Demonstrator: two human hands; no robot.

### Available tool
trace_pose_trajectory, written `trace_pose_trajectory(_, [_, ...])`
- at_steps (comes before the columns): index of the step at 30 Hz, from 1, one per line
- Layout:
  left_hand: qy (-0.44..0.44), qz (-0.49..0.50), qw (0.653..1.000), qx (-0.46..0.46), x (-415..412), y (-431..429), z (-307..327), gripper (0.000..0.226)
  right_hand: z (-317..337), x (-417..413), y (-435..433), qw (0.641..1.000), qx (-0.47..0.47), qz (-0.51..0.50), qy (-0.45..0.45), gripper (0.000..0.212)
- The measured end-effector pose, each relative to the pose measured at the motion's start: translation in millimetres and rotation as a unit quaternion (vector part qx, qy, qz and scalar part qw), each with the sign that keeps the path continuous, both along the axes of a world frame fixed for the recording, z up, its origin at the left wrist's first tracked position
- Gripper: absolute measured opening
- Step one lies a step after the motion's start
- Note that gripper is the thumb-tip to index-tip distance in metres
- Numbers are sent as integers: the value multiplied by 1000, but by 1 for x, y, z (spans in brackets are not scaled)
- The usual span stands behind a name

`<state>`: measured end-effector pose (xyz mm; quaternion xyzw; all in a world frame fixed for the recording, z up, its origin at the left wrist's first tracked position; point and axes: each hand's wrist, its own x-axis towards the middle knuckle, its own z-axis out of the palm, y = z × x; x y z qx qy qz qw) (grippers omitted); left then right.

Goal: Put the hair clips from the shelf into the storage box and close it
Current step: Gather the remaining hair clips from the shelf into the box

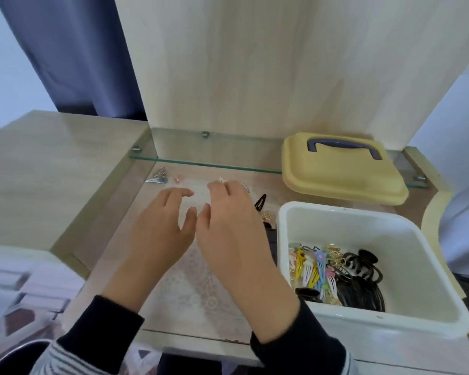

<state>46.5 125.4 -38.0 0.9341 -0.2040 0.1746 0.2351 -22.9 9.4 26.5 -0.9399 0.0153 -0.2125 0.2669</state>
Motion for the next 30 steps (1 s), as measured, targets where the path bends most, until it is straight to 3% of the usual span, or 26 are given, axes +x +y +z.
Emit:
trace_pose_trajectory(3, [56,39,998,2,4,12,-24,39,-26,10,18,999,1,-29,15,33])
trace_pose_trajectory(11, [84,95,989,78,16,24,-61,52,-89,39,17,980,-69,-104,155,56])
trace_pose_trajectory(19, [106,125,983,87,49,19,-67,61,-114,63,1,966,-91,-235,59,61])
trace_pose_trajectory(30, [100,136,985,45,98,15,-64,67,-132,80,-6,952,-83,-275,104,69])
